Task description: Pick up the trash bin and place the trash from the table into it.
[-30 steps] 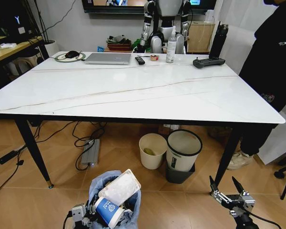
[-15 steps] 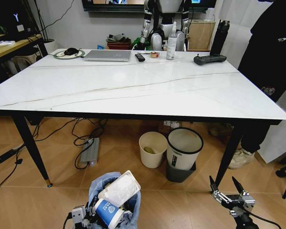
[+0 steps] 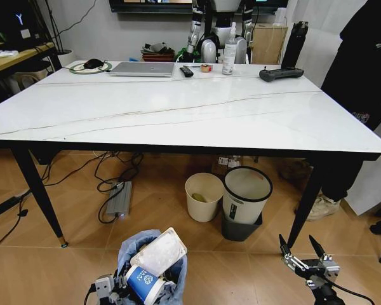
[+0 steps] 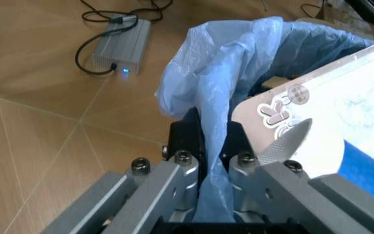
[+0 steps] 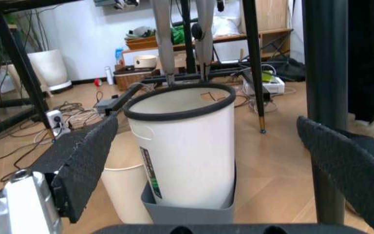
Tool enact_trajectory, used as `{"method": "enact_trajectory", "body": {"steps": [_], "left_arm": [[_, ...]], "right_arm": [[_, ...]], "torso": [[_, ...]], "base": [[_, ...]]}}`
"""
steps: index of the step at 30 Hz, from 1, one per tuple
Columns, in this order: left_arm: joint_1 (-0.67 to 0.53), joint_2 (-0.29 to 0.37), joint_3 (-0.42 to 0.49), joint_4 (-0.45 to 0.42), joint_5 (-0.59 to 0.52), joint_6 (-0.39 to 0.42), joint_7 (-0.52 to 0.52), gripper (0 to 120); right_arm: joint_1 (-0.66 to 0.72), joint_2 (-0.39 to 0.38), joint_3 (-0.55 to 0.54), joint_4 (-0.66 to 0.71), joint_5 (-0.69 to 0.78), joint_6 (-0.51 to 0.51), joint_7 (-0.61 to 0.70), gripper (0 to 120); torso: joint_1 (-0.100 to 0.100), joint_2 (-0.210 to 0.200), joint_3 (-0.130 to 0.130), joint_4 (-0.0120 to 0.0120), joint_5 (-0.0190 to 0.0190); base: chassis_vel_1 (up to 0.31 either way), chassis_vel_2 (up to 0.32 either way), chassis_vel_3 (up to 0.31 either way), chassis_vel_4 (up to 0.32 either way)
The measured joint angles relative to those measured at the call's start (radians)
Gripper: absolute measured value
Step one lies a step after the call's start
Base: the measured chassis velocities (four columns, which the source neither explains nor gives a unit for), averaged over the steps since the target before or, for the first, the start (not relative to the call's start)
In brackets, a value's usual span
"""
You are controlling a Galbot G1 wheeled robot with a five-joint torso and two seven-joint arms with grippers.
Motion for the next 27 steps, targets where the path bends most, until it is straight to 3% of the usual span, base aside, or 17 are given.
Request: {"method": "enact_trajectory", "body": {"steps": [27], "left_arm": [[-0.01, 0.0, 0.002, 0.01, 0.01, -0.006, 0.001, 0]], "right_arm": [[0.0, 0.0, 0.0, 0.0, 0.0, 0.0, 0.0, 100]], "torso": [[-0.032, -0.109, -0.077, 0.0, 0.0]], "base": [[0.0, 0.0, 0.0, 0.0]]}}
